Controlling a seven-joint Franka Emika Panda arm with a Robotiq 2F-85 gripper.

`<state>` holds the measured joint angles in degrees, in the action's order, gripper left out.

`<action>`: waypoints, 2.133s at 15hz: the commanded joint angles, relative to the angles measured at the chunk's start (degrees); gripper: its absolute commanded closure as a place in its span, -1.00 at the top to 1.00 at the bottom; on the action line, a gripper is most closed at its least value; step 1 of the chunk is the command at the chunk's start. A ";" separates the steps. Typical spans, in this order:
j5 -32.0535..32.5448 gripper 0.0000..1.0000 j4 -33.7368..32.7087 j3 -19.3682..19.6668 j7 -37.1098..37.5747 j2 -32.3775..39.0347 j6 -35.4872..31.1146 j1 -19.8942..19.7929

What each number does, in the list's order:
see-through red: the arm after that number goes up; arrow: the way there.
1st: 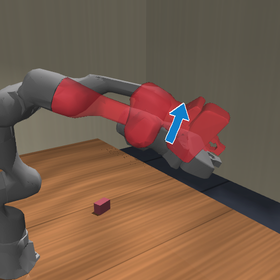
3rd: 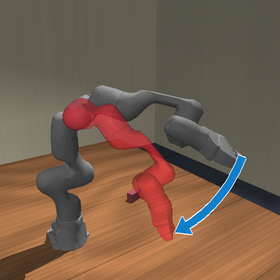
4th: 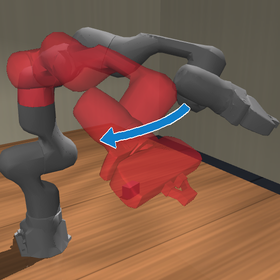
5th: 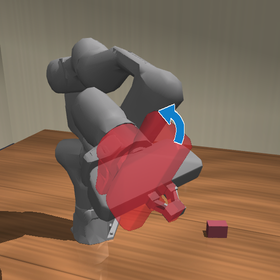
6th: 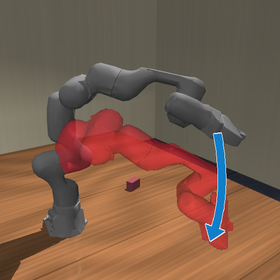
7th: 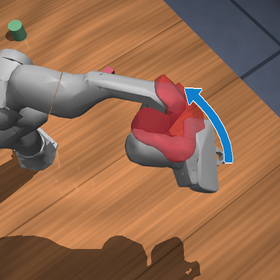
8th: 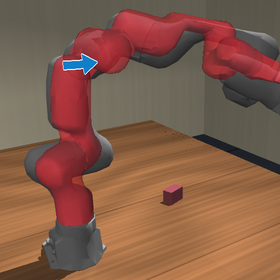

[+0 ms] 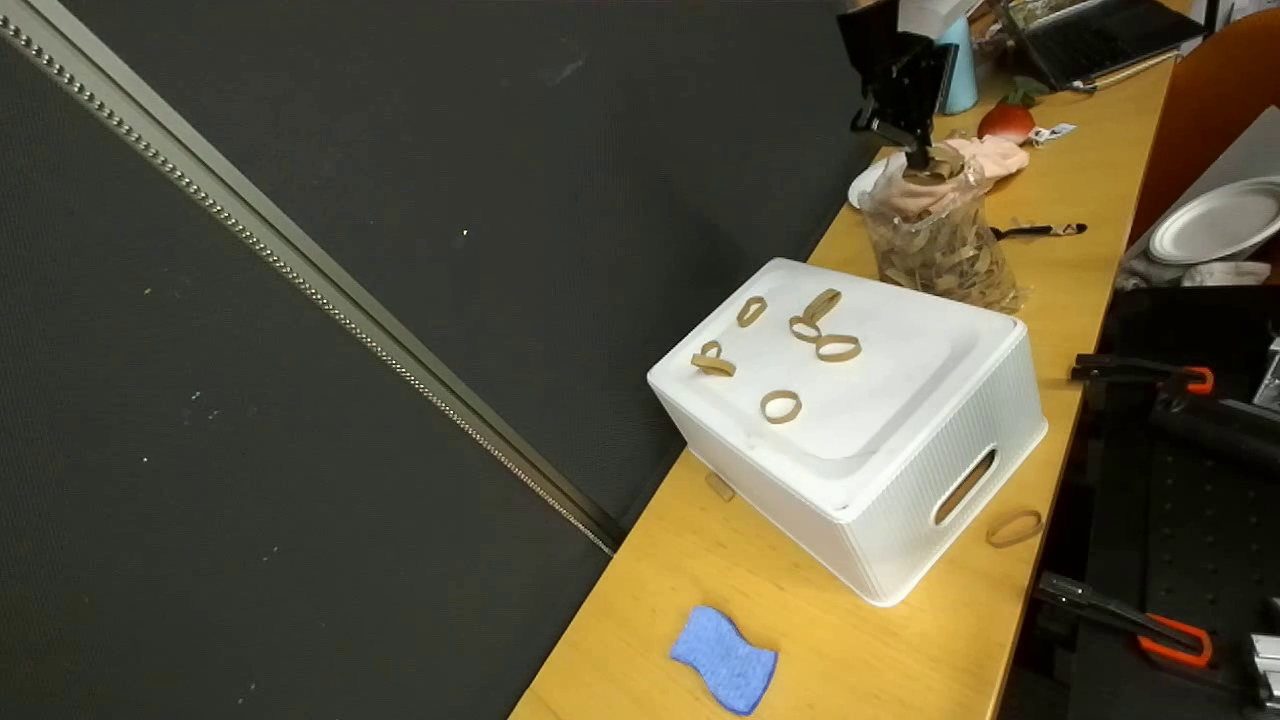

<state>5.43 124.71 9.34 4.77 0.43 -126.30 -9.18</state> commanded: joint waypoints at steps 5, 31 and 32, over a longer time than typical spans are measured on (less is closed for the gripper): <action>1.08 -0.44 2.97 1.41 0.42 -1.53 -0.91 -1.58; -1.78 1.00 -0.65 -7.26 2.41 0.45 -5.73 6.87; -2.00 1.00 -1.21 -7.40 2.00 1.68 -6.60 7.13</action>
<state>5.00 126.30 2.40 7.87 -2.36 -130.52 -2.51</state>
